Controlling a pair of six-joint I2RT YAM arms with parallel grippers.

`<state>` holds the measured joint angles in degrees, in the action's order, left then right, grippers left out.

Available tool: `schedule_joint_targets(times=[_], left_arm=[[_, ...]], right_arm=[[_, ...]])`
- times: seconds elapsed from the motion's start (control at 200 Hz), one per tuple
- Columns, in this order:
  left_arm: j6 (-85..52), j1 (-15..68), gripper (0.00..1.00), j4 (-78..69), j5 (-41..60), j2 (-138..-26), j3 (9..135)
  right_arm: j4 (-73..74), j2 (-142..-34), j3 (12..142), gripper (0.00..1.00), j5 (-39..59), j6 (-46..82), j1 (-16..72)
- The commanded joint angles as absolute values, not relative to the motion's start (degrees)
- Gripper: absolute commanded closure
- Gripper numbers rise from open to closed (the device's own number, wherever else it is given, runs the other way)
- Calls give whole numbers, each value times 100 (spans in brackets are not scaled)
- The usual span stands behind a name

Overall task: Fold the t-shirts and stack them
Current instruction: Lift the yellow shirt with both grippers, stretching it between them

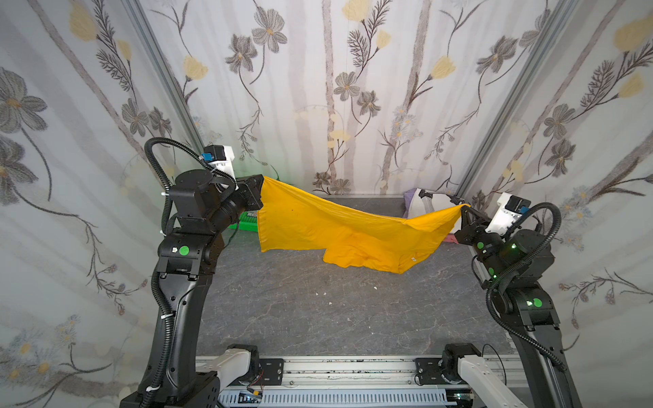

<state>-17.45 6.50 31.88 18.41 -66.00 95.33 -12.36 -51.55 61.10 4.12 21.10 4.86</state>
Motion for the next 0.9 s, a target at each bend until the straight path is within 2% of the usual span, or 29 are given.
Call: schedule_joint_targets(times=[0.0,0.14,0.255,0.385,0.52,0.61,0.694,0.894], left_arm=[[-1941,642,100,2643,2185,-6636,9473],[-2329,650,100,2068,2618,-7192,9493],[-2483,661,100,1798,2838,-8251,9926],[-2439,586,100,1880,3021,-9488,11435],[-2824,342,100,2095,3483,-10278,13129],[-3027,175,100,2008,3612,-10241,13568],[-3085,68,100,1936,3770,-9980,13491],[-3351,-159,100,1020,3770,-8367,11728]], right_arm=[[-1383,-5164,6193,100,900,1941,468],[-1322,-5949,6390,100,1104,2094,310],[-795,-6969,6841,100,1485,2224,121],[127,-7993,7628,100,1972,2323,45],[544,-8358,8536,100,2182,2487,18],[547,-8199,8921,100,2129,2481,18],[471,-7882,9026,100,2118,2422,18],[106,-6654,8825,100,2104,2224,22]])
